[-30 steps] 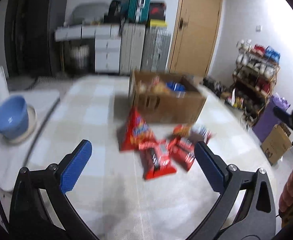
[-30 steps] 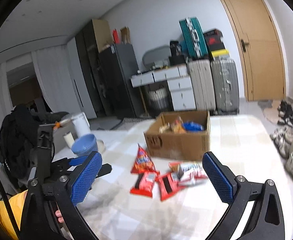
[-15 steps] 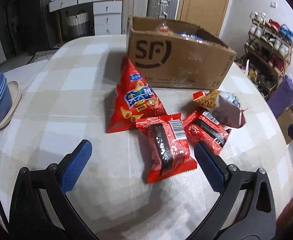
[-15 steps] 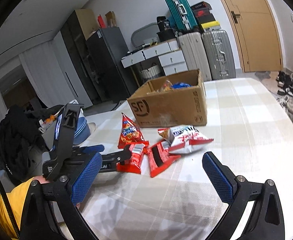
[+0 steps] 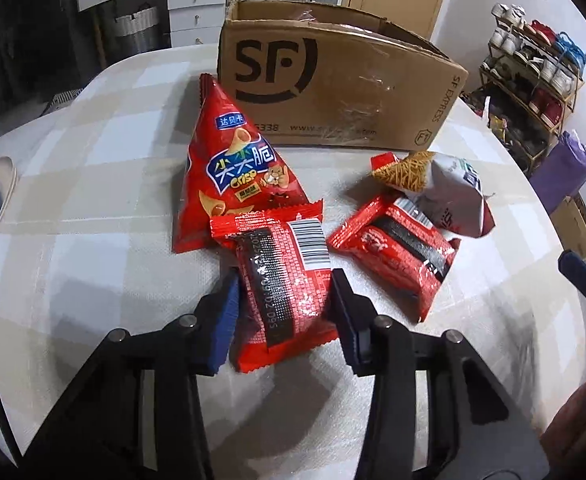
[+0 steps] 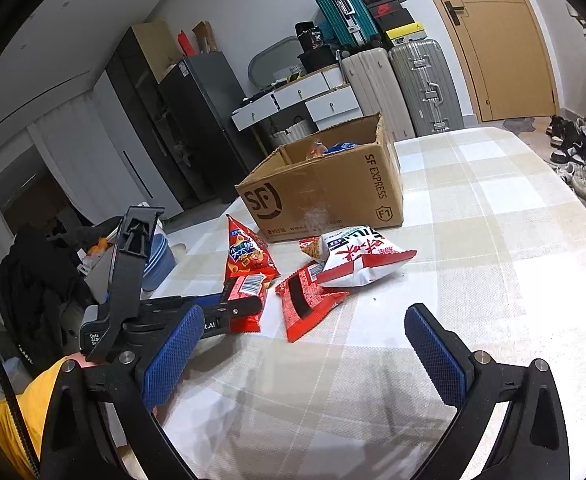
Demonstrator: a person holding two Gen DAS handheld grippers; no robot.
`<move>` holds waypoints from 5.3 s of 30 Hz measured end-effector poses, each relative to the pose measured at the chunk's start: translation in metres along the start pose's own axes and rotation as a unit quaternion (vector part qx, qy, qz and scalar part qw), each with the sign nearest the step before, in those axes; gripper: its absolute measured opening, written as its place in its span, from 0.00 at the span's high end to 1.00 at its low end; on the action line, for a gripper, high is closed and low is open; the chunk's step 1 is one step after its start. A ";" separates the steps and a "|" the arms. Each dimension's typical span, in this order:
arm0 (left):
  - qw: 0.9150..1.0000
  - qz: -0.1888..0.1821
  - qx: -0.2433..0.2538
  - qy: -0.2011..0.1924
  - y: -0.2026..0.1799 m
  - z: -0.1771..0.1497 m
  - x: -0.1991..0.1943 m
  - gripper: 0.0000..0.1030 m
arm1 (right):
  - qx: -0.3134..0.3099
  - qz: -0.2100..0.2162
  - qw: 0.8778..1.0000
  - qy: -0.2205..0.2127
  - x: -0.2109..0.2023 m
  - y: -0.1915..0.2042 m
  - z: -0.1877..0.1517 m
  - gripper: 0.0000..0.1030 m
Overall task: Organize snacks
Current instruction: 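Grasp the red wafer packet with the left tool, then grasp another red wafer packet with the right tool while the left holds its packet, then carry both red wafer packets up over the cardboard box, then lower both packets into the box and open both tools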
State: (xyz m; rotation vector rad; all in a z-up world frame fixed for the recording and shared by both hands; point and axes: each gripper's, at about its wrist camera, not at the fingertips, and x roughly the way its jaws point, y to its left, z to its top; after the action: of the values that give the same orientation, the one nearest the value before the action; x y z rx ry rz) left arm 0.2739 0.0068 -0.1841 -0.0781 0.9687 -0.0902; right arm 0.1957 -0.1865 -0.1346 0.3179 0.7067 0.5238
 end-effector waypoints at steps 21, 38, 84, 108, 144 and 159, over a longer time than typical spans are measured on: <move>0.997 -0.055 -0.044 -0.032 0.046 -0.050 -0.071 0.61 | -0.032 -0.021 0.996 0.086 0.053 0.017 0.003 0.01; 0.993 -0.072 -0.083 -0.038 0.076 -0.071 -0.078 0.61 | -0.151 -0.121 0.961 0.197 0.159 0.035 0.016 0.34; 0.992 -0.086 -0.021 -0.095 -0.003 -0.031 -0.161 0.61 | 0.023 0.048 0.998 -0.016 -0.060 0.029 0.023 0.54; 0.984 -0.081 0.012 -0.156 0.014 0.165 -0.142 0.61 | -0.065 0.050 0.996 -0.027 0.020 0.042 0.217 0.54; 0.997 -0.059 0.036 -0.041 -0.008 0.277 0.042 0.61 | -0.026 -0.011 0.997 0.071 0.169 -0.025 0.238 0.54; 0.997 -0.048 0.038 -0.055 -0.001 0.268 0.027 0.56 | -0.039 -0.028 0.995 0.090 0.178 -0.016 0.226 0.50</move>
State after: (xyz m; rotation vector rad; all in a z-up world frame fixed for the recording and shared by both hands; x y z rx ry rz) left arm 0.5106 0.0092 -0.0549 -0.0591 0.8506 -0.2086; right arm 0.4706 -0.1238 -0.0730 0.1781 0.8645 0.5301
